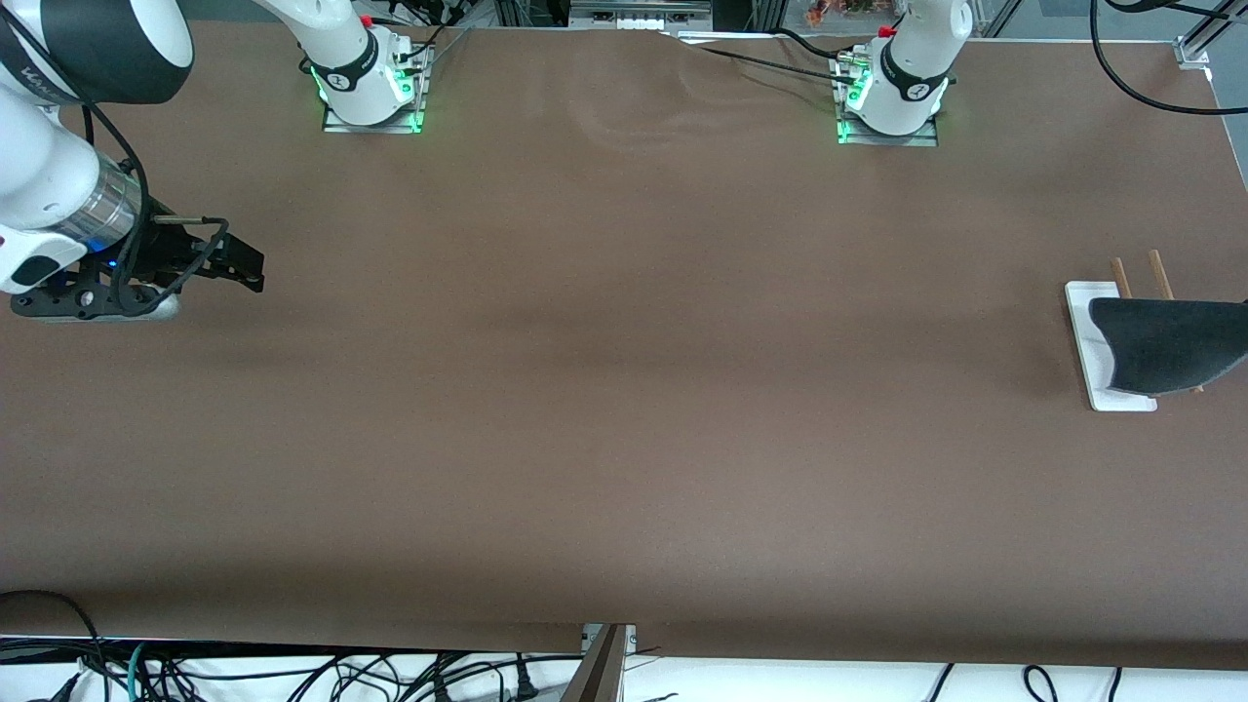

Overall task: Pass towel and hang on rack
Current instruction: 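Drape the towel over the wooden rack with the left gripper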

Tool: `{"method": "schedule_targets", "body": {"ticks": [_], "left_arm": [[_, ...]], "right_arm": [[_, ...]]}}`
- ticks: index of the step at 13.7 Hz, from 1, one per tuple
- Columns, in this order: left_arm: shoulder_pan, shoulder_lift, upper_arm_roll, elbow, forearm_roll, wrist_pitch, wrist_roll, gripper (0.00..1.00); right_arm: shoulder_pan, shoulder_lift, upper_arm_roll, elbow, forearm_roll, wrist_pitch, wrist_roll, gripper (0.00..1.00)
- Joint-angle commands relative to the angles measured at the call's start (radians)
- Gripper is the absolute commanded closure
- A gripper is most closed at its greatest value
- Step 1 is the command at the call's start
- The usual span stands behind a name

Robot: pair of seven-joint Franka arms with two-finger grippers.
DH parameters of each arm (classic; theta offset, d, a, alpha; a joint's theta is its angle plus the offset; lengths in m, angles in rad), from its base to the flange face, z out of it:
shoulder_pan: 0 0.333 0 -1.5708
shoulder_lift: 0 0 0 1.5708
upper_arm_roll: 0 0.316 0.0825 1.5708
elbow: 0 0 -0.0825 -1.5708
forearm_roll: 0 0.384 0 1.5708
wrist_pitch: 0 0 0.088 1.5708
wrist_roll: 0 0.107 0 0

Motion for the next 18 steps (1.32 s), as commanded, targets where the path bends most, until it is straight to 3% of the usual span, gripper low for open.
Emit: {"method": "schedule_targets", "body": {"ticks": [1,8,9,10,11,18], "left_arm": [[0.038,0.028,-0.007,-0.002,0.045,0.078,0.001,0.98],[0.119,0.084,-0.009,-0.090,0.034,0.254,-0.001,0.93],[0.122,0.096,-0.010,-0.090,0.031,0.257,-0.001,0.75],[0.124,0.101,-0.011,-0.090,0.030,0.260,-0.001,0.18],[0.127,0.099,-0.011,-0.091,0.028,0.257,-0.001,0.00],[0.078,0.056,-0.015,-0.074,0.041,0.188,-0.018,0.00]], "right_arm": [[-0.017,0.001,0.012,0.026,-0.011,-0.010,-0.009,0.00],[-0.019,0.019,0.012,0.052,-0.009,-0.034,-0.004,0.00],[-0.019,0.021,0.012,0.063,-0.009,-0.034,-0.004,0.00],[-0.020,0.024,0.012,0.067,-0.009,-0.033,-0.003,0.00],[-0.019,0.027,0.012,0.069,-0.011,-0.033,-0.004,0.00],[-0.019,0.027,0.012,0.075,-0.012,-0.031,-0.001,0.00]]}}
